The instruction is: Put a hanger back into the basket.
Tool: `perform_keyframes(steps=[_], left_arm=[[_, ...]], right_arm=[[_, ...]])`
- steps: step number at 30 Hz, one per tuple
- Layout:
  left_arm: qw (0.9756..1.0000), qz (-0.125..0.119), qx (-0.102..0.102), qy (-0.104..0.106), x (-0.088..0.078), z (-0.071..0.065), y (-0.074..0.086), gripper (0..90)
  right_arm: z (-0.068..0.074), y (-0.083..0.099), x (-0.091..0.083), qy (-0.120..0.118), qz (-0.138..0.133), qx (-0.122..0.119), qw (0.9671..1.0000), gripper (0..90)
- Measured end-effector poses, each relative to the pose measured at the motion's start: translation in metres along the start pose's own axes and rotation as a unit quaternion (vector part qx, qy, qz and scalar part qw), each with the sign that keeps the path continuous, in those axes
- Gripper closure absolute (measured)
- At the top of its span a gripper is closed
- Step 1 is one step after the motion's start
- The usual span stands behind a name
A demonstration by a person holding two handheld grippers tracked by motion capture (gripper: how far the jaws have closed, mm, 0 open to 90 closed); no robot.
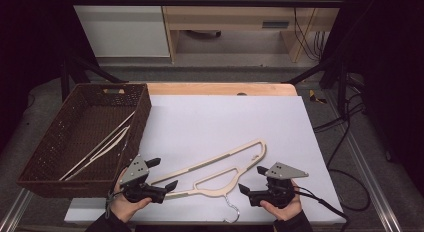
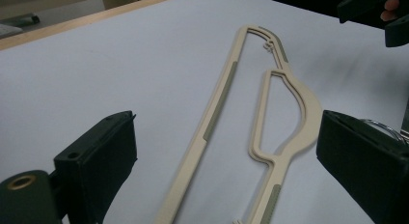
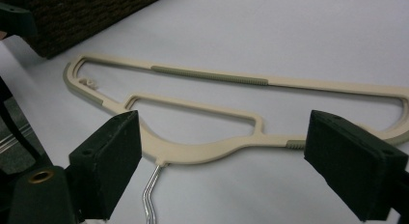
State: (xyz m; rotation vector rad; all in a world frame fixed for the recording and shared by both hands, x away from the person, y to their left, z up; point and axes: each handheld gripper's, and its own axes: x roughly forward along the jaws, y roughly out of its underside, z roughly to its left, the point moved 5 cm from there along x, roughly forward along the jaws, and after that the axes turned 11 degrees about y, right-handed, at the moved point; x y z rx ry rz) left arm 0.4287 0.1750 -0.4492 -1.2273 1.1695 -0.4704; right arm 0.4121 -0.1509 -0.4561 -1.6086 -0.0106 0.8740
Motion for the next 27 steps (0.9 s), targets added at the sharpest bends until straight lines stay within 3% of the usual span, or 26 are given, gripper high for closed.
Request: perform_keyframes(steps=[9,12,18,23,27], left_arm=[[1.0,0.003,-0.001,-0.002,0.001,0.001,0.003,6.7],[1.0,0.005,-0.001,-0.001,0.001,0.001,0.004,6.8],[0.9999,0.011,-0.001,0.001,0.003,0.001,0.006,6.8],[0.9999,0.014,-0.002,0.001,0.004,0.002,0.007,6.9],[0.9999,0.014,-0.003,0.001,0.004,0.002,0.007,7.2]], right_arm=[[0.028,0.013,0.013,-0.031,0.034,-0.02,0.9987,25.0],[0.04,0.024,0.025,-0.037,0.069,-0.03,0.9965,31.0],[0.047,0.037,0.036,-0.033,0.101,-0.012,0.9943,46.2],[0.049,0.042,0.04,-0.044,0.115,-0.018,0.9923,57.1],[0.05,0.045,0.041,-0.037,0.126,-0.014,0.9913,66.2]])
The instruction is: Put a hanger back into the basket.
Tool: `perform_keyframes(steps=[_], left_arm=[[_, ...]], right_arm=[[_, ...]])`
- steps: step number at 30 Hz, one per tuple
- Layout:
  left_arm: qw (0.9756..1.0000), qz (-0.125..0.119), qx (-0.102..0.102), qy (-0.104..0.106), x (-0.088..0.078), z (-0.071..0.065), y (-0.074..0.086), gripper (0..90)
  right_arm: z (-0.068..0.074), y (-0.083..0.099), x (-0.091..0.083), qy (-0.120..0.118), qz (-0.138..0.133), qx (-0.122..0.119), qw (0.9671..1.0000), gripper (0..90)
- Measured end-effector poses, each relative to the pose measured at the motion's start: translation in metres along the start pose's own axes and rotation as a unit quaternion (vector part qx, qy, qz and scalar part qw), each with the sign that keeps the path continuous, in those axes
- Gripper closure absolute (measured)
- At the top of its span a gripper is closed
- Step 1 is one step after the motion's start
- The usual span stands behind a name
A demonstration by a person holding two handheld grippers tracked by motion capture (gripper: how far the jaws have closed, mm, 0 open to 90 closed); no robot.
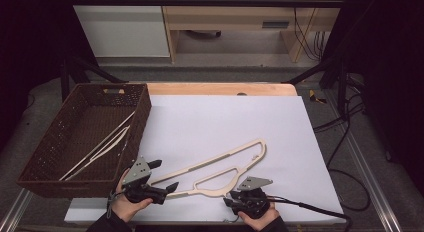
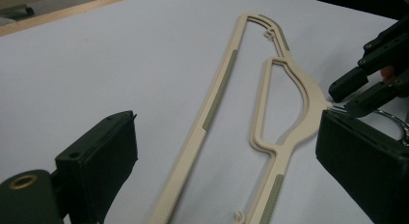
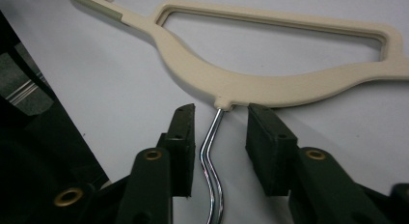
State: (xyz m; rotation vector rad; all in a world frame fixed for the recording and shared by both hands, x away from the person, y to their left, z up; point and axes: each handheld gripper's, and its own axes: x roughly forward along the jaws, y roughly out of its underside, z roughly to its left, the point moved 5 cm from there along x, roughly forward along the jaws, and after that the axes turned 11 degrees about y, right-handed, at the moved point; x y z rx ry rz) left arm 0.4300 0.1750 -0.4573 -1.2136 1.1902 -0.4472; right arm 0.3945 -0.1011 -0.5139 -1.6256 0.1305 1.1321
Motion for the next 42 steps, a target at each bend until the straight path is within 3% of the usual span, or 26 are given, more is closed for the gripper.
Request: perform_keyframes(steps=[8,20,28,30,33,36,42], left_arm=[[1.0,0.008,0.001,0.001,0.003,0.0,0.002,7.4],[1.0,0.008,0.001,0.001,0.002,0.0,0.002,7.6],[0.9999,0.01,0.002,0.002,0.003,0.0,0.003,7.6],[0.9999,0.011,0.002,0.002,0.004,-0.001,0.003,7.6],[0.9999,0.012,0.002,0.002,0.004,-0.001,0.003,7.6],[0.9999,0.013,0.001,0.002,0.005,-0.001,0.004,7.6],[0.9999,0.012,-0.001,0.002,0.006,-0.002,0.003,7.8]], right_arm=[[0.0,0.001,0.0,-0.013,0.014,0.003,0.9998,83.9],[-0.002,0.0,-0.003,-0.02,0.026,0.016,0.9993,86.6],[-0.011,-0.001,-0.006,0.006,0.033,0.028,0.999,88.1],[-0.014,0.0,-0.006,0.01,0.03,0.022,0.9993,88.0],[-0.015,0.0,-0.006,0.026,0.03,0.025,0.9989,82.8],[-0.014,0.0,-0.004,0.018,0.019,0.021,0.9994,78.7],[-0.015,0.002,-0.002,0.04,0.018,0.022,0.9988,88.0]])
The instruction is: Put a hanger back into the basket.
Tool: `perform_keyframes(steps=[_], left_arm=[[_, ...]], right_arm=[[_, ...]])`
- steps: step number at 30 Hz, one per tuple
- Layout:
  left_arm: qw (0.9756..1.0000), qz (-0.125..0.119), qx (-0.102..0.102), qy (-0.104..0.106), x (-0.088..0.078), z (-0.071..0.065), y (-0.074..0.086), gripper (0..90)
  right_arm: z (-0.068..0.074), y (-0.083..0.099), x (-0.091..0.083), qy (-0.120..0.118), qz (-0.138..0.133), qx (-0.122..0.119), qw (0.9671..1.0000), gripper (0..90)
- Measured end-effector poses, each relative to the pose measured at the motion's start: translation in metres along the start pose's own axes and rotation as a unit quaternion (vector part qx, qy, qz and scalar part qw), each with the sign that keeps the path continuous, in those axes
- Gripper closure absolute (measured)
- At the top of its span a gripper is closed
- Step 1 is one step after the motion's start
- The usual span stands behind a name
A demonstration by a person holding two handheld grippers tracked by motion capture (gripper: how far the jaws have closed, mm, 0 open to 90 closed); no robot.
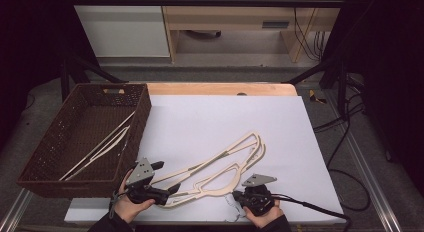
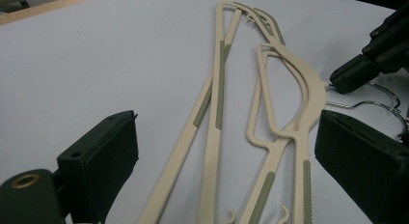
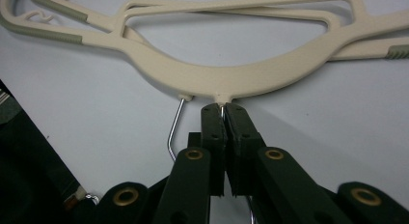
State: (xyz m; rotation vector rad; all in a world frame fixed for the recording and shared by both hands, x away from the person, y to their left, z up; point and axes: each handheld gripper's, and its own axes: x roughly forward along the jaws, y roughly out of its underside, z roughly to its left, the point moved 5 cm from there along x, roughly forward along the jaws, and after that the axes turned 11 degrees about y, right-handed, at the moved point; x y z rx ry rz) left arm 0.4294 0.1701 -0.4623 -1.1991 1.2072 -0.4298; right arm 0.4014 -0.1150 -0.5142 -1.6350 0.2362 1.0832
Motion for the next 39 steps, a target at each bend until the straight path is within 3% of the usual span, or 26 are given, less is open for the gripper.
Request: perform_keyframes(steps=[5,9,16,20,21,24,26,27,28,29,30,32,33,38,39], left_arm=[[1.0,0.0,-0.006,0.0,0.003,-0.003,-0.002,8.1],[1.0,0.002,-0.006,0.005,0.008,-0.007,-0.005,8.4],[0.9992,0.027,0.017,0.024,0.03,-0.027,-0.02,9.9],[0.9974,0.051,0.034,0.038,0.056,-0.041,-0.032,12.0],[0.9974,0.051,0.034,0.038,0.056,-0.041,-0.032,13.0],[0.994,0.083,0.05,0.05,0.079,-0.053,-0.039,16.1],[0.993,0.091,0.054,0.053,0.085,-0.056,-0.04,16.9],[0.9906,0.107,0.058,0.062,0.096,-0.06,-0.041,20.2],[0.9889,0.117,0.064,0.065,0.1,-0.061,-0.042,22.1],[0.9889,0.117,0.064,0.065,0.1,-0.061,-0.042,24.5],[0.9862,0.132,0.071,0.07,0.109,-0.062,-0.042,28.2],[0.9858,0.136,0.07,0.07,0.113,-0.063,-0.041,30.3],[0.9831,0.152,0.075,0.07,0.12,-0.061,-0.039,33.5],[0.9807,0.166,0.076,0.069,0.13,-0.06,-0.034,42.2],[0.9769,0.182,0.09,0.065,0.131,-0.059,-0.032,47.5]], right_arm=[[0.002,-0.002,0.0,0.002,0.004,0.025,0.9997,89.2],[0.0,-0.005,-0.004,-0.001,-0.001,0.026,0.9997,89.3],[-0.01,-0.018,-0.017,-0.001,-0.022,0.017,0.9996,89.3],[-0.012,-0.023,-0.022,-0.003,-0.026,0.003,0.9996,89.3],[-0.012,-0.023,-0.022,-0.003,-0.026,0.003,0.9996,89.3],[-0.011,-0.028,-0.025,-0.003,-0.029,0.003,0.9996,89.3],[-0.013,-0.029,-0.026,-0.003,-0.031,-0.009,0.9995,89.3],[-0.012,-0.032,-0.029,-0.003,-0.033,-0.009,0.9994,89.3],[-0.011,-0.034,-0.029,-0.004,-0.034,-0.005,0.9994,89.3],[-0.012,-0.035,-0.03,-0.002,-0.036,-0.011,0.9993,89.3],[-0.012,-0.035,-0.031,-0.001,-0.037,-0.014,0.9992,89.3],[-0.011,-0.037,-0.031,-0.001,-0.037,-0.012,0.9992,89.3],[-0.01,-0.038,-0.032,-0.004,-0.038,-0.012,0.9992,89.4],[-0.011,-0.039,-0.034,-0.005,-0.04,-0.009,0.9992,89.3],[-0.011,-0.039,-0.034,-0.005,-0.041,-0.015,0.999,89.3]])
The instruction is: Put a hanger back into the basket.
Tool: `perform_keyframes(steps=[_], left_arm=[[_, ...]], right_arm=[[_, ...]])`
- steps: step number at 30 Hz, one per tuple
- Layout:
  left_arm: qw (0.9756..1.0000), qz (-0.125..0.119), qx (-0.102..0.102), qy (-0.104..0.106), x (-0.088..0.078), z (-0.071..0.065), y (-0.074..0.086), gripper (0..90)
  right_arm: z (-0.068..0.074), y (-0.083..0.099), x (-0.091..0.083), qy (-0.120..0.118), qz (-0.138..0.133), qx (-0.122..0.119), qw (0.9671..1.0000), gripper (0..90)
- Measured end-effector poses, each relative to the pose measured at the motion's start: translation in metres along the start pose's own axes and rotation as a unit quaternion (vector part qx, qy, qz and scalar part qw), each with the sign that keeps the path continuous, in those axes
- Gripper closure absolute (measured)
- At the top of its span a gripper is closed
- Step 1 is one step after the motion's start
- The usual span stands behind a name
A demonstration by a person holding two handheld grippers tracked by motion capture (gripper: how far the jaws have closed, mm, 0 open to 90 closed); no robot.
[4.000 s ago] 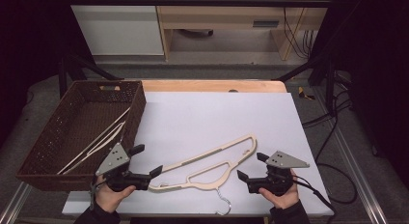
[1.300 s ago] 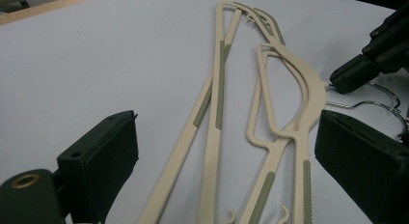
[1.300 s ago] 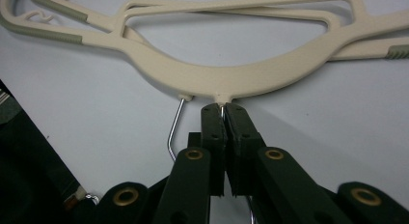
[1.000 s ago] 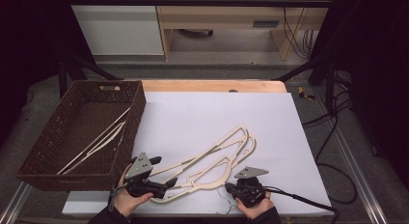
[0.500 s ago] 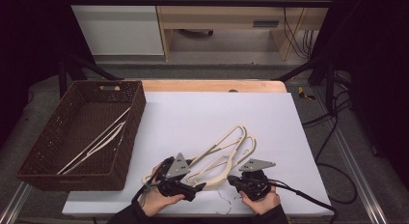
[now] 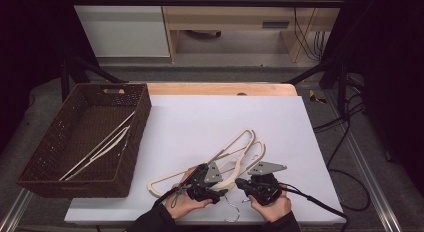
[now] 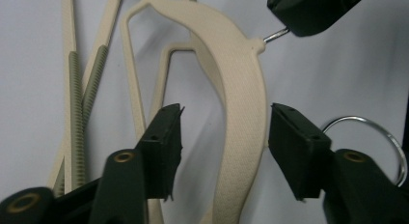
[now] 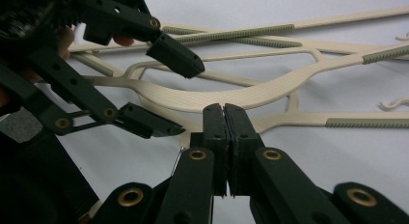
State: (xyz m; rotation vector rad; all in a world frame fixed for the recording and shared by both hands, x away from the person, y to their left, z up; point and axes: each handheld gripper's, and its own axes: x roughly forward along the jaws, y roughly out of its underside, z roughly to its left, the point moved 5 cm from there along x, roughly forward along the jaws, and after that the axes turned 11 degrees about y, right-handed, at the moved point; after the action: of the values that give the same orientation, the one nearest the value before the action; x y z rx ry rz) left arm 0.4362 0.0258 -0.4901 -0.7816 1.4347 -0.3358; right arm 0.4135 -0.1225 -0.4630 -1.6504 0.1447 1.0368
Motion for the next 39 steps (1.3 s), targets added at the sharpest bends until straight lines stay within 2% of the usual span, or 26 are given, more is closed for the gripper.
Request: perform_keyframes(steps=[4,5,6,7,11,15,17,20,21,22,23,24,25,26,28,30,32,33,37,39], left_arm=[[1.0,0.003,0.002,0.001,0.0,-0.001,0.0,61.9],[1.0,0.0,-0.001,0.002,0.001,-0.002,0.0,61.9],[1.0,0.005,0.001,0.006,0.0,-0.002,0.0,68.2],[0.9999,0.008,0.003,0.008,0.001,-0.004,0.0,70.7],[0.9998,0.015,0.013,-0.001,0.0,-0.006,0.0,72.2],[0.9997,0.012,0.02,-0.004,-0.004,-0.009,-0.002,73.4],[0.9997,0.01,0.022,-0.004,-0.009,-0.008,-0.003,74.0],[0.9998,0.004,0.017,-0.003,-0.014,-0.008,-0.004,74.5],[0.9998,0.004,0.017,-0.003,-0.014,-0.008,-0.004,74.6],[0.9998,0.003,0.017,-0.003,-0.016,-0.007,-0.004,74.8],[0.9999,-0.008,0.01,-0.003,-0.017,-0.008,-0.005,74.8],[0.9999,-0.013,0.008,-0.003,-0.02,-0.007,-0.005,75.4],[0.9999,-0.013,0.008,-0.003,-0.022,-0.006,-0.005,75.4],[0.9998,-0.017,0.007,-0.004,-0.025,-0.005,-0.006,75.9],[0.9997,-0.024,0.004,-0.007,-0.032,-0.004,-0.006,76.2],[0.9995,-0.029,0.002,-0.014,-0.038,-0.001,-0.006,77.2],[0.9992,-0.036,-0.004,-0.018,-0.044,0.001,-0.006,77.8],[0.9989,-0.041,-0.008,-0.02,-0.047,0.003,-0.006,78.1],[0.9979,-0.05,-0.022,-0.034,-0.059,0.011,-0.003,79.6],[0.9966,-0.061,-0.035,-0.042,-0.065,0.015,-0.002,80.0]], right_arm=[[0.001,-0.001,0.0,-0.001,-0.001,0.005,1.0,89.3],[0.001,-0.001,0.0,-0.001,-0.001,0.005,1.0,89.3],[0.001,-0.001,0.0,-0.001,-0.003,0.003,1.0,89.3],[0.001,-0.001,0.0,0.0,-0.003,0.005,1.0,89.2],[0.0,0.0,-0.001,-0.006,-0.004,-0.008,0.9999,88.8],[0.0,-0.003,-0.006,-0.014,-0.013,-0.001,0.9998,86.6],[-0.004,-0.009,-0.019,-0.021,-0.048,0.003,0.9986,79.3],[-0.012,-0.017,-0.035,-0.015,-0.096,0.003,0.9952,68.8],[-0.012,-0.017,-0.035,-0.015,-0.096,0.003,0.9952,68.8],[-0.021,-0.02,-0.046,-0.002,-0.125,0.01,0.9921,60.9],[-0.021,-0.02,-0.046,-0.002,-0.125,0.01,0.9921,60.9],[-0.031,-0.021,-0.053,0.012,-0.146,0.017,0.9891,57.2],[-0.031,-0.021,-0.053,0.012,-0.146,0.017,0.9891,57.2],[-0.041,-0.019,-0.056,0.018,-0.156,0.033,0.9871,51.0],[-0.046,-0.017,-0.057,0.023,-0.157,0.039,0.9865,48.4],[-0.058,-0.013,-0.056,0.039,-0.168,0.057,0.9833,40.4],[-0.064,-0.01,-0.054,0.04,-0.17,0.065,0.9826,38.3],[-0.066,-0.009,-0.053,0.042,-0.17,0.076,0.9817,36.8],[-0.071,-0.005,-0.049,0.044,-0.166,0.082,0.9816,32.3],[-0.074,-0.003,-0.046,0.05,-0.166,0.084,0.9813,29.6]])
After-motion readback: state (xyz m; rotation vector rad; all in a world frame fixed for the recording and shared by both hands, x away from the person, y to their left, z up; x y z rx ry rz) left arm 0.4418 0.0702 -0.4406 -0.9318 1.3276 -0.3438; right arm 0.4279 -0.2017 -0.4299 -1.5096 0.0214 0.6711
